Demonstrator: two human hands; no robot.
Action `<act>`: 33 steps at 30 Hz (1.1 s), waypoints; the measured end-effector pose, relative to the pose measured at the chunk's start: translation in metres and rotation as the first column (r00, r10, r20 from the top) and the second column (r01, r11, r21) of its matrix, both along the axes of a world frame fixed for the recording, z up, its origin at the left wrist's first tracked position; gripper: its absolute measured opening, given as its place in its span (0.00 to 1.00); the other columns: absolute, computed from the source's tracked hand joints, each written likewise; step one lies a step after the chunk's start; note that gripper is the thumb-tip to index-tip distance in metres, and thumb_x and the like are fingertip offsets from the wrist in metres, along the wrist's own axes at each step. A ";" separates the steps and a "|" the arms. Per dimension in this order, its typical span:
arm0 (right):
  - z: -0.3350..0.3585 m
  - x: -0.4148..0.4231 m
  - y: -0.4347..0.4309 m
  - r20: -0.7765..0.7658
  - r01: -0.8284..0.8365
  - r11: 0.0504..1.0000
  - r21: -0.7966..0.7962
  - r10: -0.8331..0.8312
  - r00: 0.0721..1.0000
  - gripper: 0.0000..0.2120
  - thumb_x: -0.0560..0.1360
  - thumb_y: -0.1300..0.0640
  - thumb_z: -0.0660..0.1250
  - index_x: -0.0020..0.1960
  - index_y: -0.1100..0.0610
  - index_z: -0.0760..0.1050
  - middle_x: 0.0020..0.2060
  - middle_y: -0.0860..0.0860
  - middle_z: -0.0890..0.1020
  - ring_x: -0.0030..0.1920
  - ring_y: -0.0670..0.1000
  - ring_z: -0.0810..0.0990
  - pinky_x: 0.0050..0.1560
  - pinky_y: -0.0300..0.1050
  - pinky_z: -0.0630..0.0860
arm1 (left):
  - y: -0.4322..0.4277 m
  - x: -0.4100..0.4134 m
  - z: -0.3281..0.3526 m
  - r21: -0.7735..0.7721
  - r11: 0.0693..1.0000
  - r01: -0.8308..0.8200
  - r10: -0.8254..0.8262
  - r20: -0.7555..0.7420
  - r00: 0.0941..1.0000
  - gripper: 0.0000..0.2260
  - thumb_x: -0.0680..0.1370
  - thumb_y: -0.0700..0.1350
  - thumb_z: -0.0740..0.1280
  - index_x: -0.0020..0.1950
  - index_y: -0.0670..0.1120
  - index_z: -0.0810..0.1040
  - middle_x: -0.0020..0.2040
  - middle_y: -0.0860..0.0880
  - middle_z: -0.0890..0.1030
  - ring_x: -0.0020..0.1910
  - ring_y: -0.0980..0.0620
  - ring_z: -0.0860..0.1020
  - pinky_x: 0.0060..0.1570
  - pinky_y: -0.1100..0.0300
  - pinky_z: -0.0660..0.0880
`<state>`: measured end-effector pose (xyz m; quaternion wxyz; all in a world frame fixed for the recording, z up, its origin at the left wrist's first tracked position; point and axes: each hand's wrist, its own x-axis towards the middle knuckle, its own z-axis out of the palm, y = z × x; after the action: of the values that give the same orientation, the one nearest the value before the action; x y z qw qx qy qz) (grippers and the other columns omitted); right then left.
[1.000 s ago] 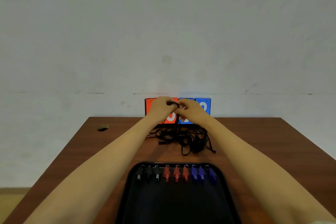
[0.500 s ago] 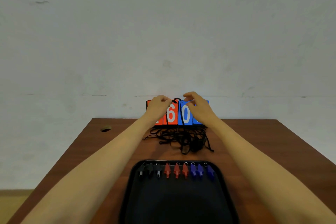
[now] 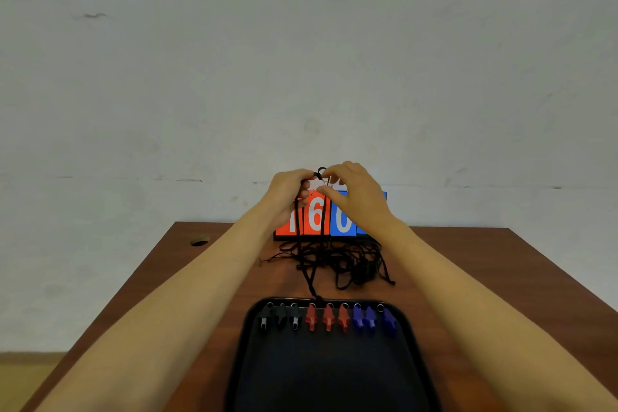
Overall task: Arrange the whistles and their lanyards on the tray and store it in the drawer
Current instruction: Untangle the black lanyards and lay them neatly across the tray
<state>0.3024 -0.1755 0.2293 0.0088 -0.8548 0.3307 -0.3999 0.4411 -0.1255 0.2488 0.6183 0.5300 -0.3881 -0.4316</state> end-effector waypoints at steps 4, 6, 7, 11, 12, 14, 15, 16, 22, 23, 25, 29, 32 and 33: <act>0.013 0.002 0.003 0.106 0.003 0.999 0.044 -0.007 0.994 0.12 0.77 0.51 0.66 0.58 0.55 0.77 0.49 0.50 0.79 0.50 0.47 0.73 0.50 0.40 0.71 | 0.004 -0.003 0.011 -0.054 0.997 0.047 -0.044 0.061 0.997 0.06 0.77 0.40 0.63 0.46 0.40 0.77 0.32 0.49 0.69 0.27 0.55 0.63 0.28 0.63 0.63; 0.020 0.001 0.002 0.121 -0.009 0.999 0.052 0.003 0.993 0.11 0.78 0.53 0.64 0.57 0.56 0.77 0.49 0.51 0.80 0.50 0.49 0.75 0.52 0.43 0.73 | 0.006 -0.004 0.017 -0.085 0.995 0.048 -0.037 0.130 0.991 0.06 0.77 0.41 0.63 0.47 0.40 0.77 0.34 0.49 0.70 0.29 0.55 0.63 0.29 0.63 0.63; 0.024 0.000 0.003 0.103 -0.016 0.999 0.048 0.011 0.995 0.11 0.78 0.53 0.63 0.57 0.56 0.77 0.49 0.51 0.80 0.51 0.50 0.75 0.53 0.45 0.74 | 0.007 -0.004 0.020 -0.099 0.995 0.034 -0.015 0.183 0.983 0.06 0.77 0.42 0.64 0.49 0.40 0.77 0.36 0.50 0.71 0.30 0.55 0.65 0.30 0.63 0.64; 0.037 -0.008 0.005 0.052 -0.071 0.996 0.059 0.068 0.996 0.12 0.81 0.55 0.59 0.59 0.57 0.77 0.50 0.52 0.82 0.50 0.50 0.78 0.52 0.42 0.74 | 0.011 -0.002 0.023 -0.182 0.979 0.087 0.010 0.474 0.880 0.14 0.80 0.50 0.61 0.65 0.51 0.71 0.52 0.54 0.75 0.37 0.59 0.70 0.37 0.65 0.68; 0.039 -0.011 0.005 0.051 -0.079 0.995 0.054 0.077 0.996 0.12 0.81 0.56 0.58 0.60 0.57 0.77 0.49 0.52 0.82 0.49 0.49 0.78 0.50 0.38 0.73 | 0.012 -0.002 0.022 -0.183 0.971 0.154 -0.042 0.504 0.863 0.15 0.81 0.51 0.59 0.67 0.52 0.71 0.54 0.54 0.76 0.36 0.59 0.69 0.37 0.65 0.68; 0.044 -0.016 0.004 0.066 -0.081 0.995 0.053 0.078 0.995 0.12 0.81 0.57 0.58 0.59 0.57 0.77 0.48 0.51 0.82 0.47 0.48 0.79 0.46 0.32 0.70 | 0.014 -0.003 0.017 -0.172 0.949 0.263 -0.149 0.493 0.857 0.13 0.82 0.49 0.57 0.65 0.52 0.73 0.49 0.53 0.80 0.32 0.57 0.66 0.35 0.66 0.67; 0.045 -0.019 0.004 0.074 -0.077 0.995 0.056 0.073 0.995 0.12 0.81 0.57 0.58 0.59 0.57 0.77 0.47 0.51 0.81 0.46 0.47 0.79 0.45 0.30 0.69 | 0.014 -0.003 0.015 -0.169 0.943 0.287 -0.180 0.465 0.867 0.12 0.82 0.48 0.57 0.63 0.51 0.75 0.43 0.53 0.80 0.31 0.57 0.65 0.33 0.66 0.66; 0.046 -0.022 0.003 0.079 -0.068 0.996 0.058 0.063 0.995 0.12 0.81 0.57 0.58 0.58 0.57 0.77 0.46 0.50 0.81 0.45 0.46 0.78 0.43 0.29 0.69 | 0.015 -0.004 0.012 -0.166 0.942 0.292 -0.193 0.444 0.875 0.11 0.82 0.48 0.57 0.59 0.50 0.77 0.37 0.53 0.77 0.30 0.57 0.64 0.32 0.66 0.64; 0.041 -0.050 -0.008 0.193 0.085 0.992 0.090 -0.101 0.976 0.12 0.81 0.57 0.58 0.58 0.58 0.78 0.45 0.53 0.82 0.45 0.50 0.79 0.48 0.43 0.74 | 0.018 0.007 -0.008 -0.054 0.978 0.200 -0.123 0.625 0.771 0.12 0.82 0.50 0.56 0.43 0.54 0.77 0.34 0.55 0.76 0.31 0.63 0.77 0.33 0.71 0.71; 0.037 -0.058 -0.011 0.197 0.117 0.987 0.108 -0.137 0.971 0.12 0.81 0.57 0.58 0.57 0.58 0.78 0.45 0.54 0.82 0.45 0.51 0.79 0.49 0.45 0.74 | 0.019 0.013 -0.015 -0.045 0.984 0.170 -0.100 0.655 0.749 0.12 0.82 0.50 0.56 0.43 0.54 0.76 0.38 0.54 0.79 0.36 0.62 0.78 0.37 0.70 0.73; 0.026 -0.071 -0.017 0.185 0.172 0.973 0.151 -0.199 0.962 0.12 0.81 0.57 0.58 0.57 0.59 0.78 0.45 0.54 0.82 0.46 0.53 0.79 0.49 0.46 0.74 | 0.022 0.026 -0.027 -0.051 0.992 0.112 -0.048 0.675 0.737 0.12 0.82 0.48 0.56 0.45 0.51 0.78 0.41 0.51 0.79 0.39 0.59 0.76 0.41 0.68 0.72; -0.002 -0.090 -0.023 0.153 0.238 0.936 0.261 -0.283 0.947 0.12 0.81 0.57 0.57 0.57 0.59 0.78 0.46 0.55 0.83 0.47 0.54 0.80 0.51 0.51 0.77 | 0.026 0.049 -0.050 -0.014 1.000 -0.005 0.014 0.730 0.684 0.12 0.82 0.46 0.56 0.50 0.45 0.79 0.33 0.53 0.70 0.34 0.55 0.68 0.35 0.66 0.64; -0.025 -0.102 -0.024 0.121 0.275 0.896 0.348 -0.334 0.935 0.12 0.80 0.57 0.58 0.56 0.59 0.78 0.46 0.56 0.83 0.47 0.56 0.81 0.52 0.55 0.77 | 0.028 0.059 -0.069 0.026 0.998 -0.058 0.020 0.744 0.668 0.12 0.82 0.46 0.57 0.48 0.45 0.79 0.35 0.49 0.72 0.39 0.50 0.70 0.39 0.59 0.65; -0.035 -0.105 -0.023 0.097 0.286 0.885 0.369 -0.343 0.934 0.12 0.80 0.57 0.58 0.56 0.59 0.78 0.45 0.55 0.83 0.46 0.56 0.81 0.51 0.54 0.78 | 0.029 0.061 -0.077 0.040 0.997 -0.070 0.017 0.748 0.664 0.12 0.81 0.46 0.58 0.48 0.44 0.79 0.37 0.48 0.75 0.40 0.50 0.71 0.41 0.58 0.65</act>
<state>0.1971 -0.1983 0.1944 0.1214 -0.7396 0.5289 -0.3982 0.5022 -0.0962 0.1718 0.3977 0.6892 -0.5800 -0.1743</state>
